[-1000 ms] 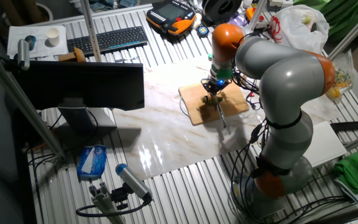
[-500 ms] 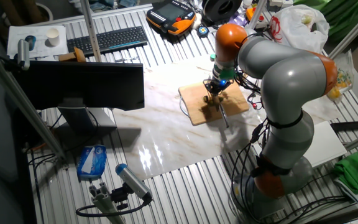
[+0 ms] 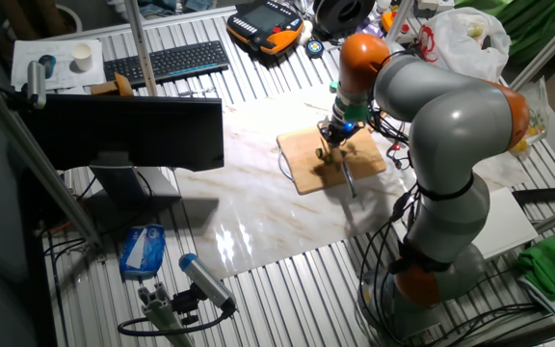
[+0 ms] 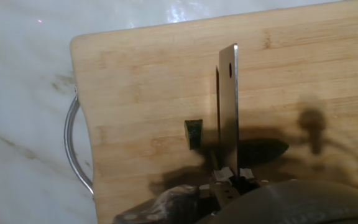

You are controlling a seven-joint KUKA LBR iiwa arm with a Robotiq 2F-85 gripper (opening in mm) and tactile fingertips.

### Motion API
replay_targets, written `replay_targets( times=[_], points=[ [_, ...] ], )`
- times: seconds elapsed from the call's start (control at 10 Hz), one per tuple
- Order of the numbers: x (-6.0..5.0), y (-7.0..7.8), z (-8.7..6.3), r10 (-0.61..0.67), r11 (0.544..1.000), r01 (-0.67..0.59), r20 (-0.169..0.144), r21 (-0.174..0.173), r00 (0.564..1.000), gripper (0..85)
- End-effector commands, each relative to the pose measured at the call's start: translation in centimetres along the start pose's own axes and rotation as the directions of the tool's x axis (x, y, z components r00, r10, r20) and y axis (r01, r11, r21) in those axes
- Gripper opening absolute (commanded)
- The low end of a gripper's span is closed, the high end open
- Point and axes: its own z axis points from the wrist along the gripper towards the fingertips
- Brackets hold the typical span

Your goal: Cut the cucumber into segments

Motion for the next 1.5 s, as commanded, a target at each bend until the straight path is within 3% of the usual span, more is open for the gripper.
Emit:
replay_targets(
  times=[0.0,0.4,0.6,1.4],
  points=[
    [0.1,-0.1,-0.1,-0.004,1.0,0.004,0.001,0.009,1.0,0.7],
    [0.2,-1.2,0.0,-0.072,0.997,0.072,0.005,0.02,0.997,0.7],
    [0.3,-1.2,0.1,-0.117,0.991,0.115,0.015,0.068,0.993,0.7],
    [0.5,-1.1,0.2,-0.105,0.994,0.103,0.028,0.045,0.994,0.7]
  ],
)
